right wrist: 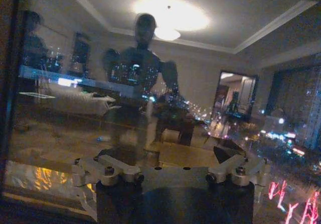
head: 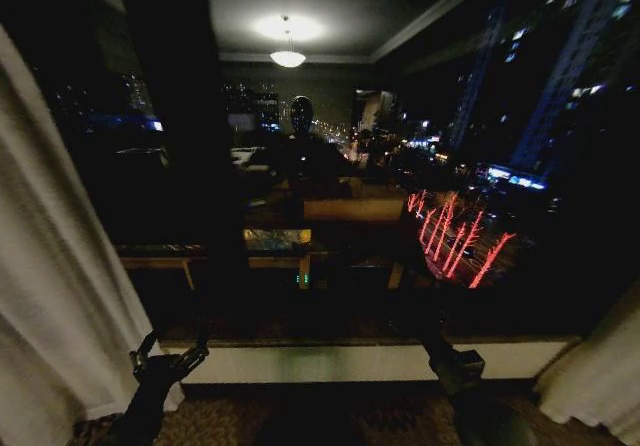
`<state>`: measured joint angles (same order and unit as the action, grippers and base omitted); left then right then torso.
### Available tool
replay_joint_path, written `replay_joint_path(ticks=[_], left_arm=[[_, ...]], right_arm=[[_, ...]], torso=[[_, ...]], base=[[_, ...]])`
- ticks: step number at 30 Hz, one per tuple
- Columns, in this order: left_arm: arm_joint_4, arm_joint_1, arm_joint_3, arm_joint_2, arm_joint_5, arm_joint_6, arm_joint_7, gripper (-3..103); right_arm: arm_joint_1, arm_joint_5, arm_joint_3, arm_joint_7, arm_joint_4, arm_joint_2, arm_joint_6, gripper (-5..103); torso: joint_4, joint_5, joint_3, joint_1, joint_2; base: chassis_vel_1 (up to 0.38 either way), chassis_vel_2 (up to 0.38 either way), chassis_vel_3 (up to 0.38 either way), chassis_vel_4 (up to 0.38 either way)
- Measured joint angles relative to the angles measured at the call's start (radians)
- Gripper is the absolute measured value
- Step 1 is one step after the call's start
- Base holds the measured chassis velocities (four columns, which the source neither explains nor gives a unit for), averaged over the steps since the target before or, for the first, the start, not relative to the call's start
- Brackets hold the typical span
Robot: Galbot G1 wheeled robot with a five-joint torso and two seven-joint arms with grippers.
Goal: Open the curtains by pulling them apart, changing their state from closed to fully open.
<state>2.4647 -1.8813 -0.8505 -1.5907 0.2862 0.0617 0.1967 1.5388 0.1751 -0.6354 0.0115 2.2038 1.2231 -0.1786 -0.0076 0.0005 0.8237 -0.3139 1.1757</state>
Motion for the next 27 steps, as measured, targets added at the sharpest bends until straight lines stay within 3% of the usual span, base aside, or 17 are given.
replay_joint_path(ticks=[18,27], left_arm=[[0.004,-0.006,0.002,0.0,0.0,-0.001,0.0,100],[0.001,-0.007,-0.004,0.0,0.0,-0.004,-0.001,100]], right_arm=[[0.006,0.002,-0.002,-0.007,0.005,0.001,0.0,100],[-0.001,0.032,-0.004,-0.051,0.002,0.003,0.008,100]], torso=[[-0.0003,-0.0002,0.0,0.0,0.0],[0.0,-0.0003,0.0,0.0,0.0]], base=[[0.306,0.397,-0.303,-0.412],[0.298,0.356,-0.313,-0.344]])
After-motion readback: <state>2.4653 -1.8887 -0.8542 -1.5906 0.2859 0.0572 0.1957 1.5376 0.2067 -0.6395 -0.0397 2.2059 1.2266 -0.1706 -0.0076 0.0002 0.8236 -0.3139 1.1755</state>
